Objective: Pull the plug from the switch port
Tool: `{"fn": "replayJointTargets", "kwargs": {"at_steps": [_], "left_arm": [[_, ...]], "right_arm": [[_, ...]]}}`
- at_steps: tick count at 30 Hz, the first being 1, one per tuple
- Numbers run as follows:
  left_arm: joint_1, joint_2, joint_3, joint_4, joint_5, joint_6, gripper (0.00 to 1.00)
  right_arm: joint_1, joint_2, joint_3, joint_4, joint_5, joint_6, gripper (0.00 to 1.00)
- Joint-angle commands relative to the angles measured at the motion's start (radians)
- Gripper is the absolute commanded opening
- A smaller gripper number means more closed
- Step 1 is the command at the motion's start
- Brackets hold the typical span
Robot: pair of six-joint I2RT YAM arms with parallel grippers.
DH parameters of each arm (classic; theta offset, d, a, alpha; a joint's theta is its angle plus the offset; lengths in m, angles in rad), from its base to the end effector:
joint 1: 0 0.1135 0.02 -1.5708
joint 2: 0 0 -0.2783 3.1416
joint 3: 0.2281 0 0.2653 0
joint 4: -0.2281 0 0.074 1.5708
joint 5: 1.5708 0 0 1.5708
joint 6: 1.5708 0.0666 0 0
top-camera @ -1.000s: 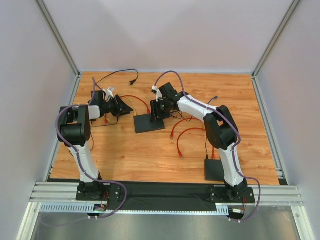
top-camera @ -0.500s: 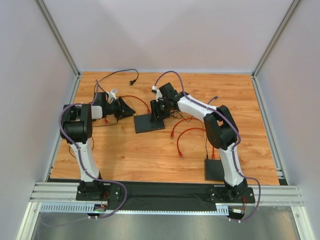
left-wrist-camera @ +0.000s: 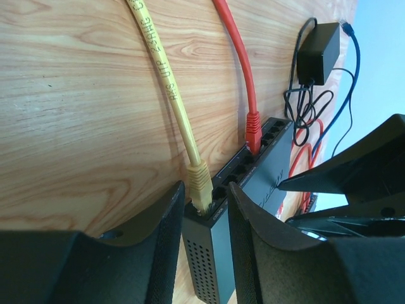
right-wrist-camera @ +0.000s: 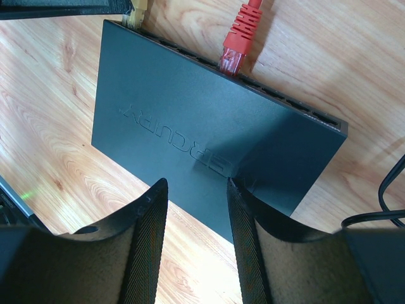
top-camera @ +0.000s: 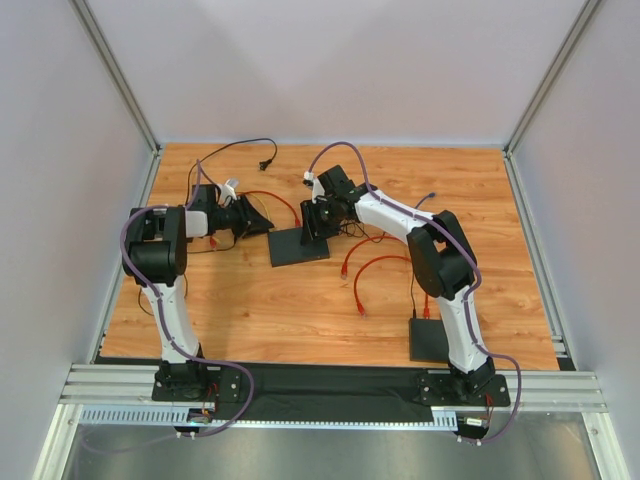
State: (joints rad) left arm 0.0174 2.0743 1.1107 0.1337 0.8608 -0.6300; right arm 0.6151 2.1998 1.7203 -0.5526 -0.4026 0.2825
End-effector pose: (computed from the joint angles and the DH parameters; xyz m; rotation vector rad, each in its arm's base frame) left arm 0.4311 -0.0430 0.0926 -0.3536 2.3840 -1.3165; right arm 0.4015 0.3157 0.1564 -0.5995 2.6488 0.8233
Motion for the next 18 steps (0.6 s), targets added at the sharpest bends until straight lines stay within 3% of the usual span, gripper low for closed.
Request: {"fn": "replayJointTargets", "kwargs": {"at_steps": [1,12,18], "left_arm": [[0.0,0.024,0.032,-0.028,0.007,0.007,0.41],[0.0,0.035,0.037,-0.042,0.001,0.001,0.3],[0.0,0.044,0.028,-0.037,-0.011,-0.02,0.12]], "right_arm": [[0.011,0.043,-0.014,-0.023,0.024,-0.029,0.45],[0.009,0.043,-0.016,-0.024,0.024,-0.026,0.44],[0.011,0.047,-0.01,-0.027,0.027,-0.022,0.45]]}}
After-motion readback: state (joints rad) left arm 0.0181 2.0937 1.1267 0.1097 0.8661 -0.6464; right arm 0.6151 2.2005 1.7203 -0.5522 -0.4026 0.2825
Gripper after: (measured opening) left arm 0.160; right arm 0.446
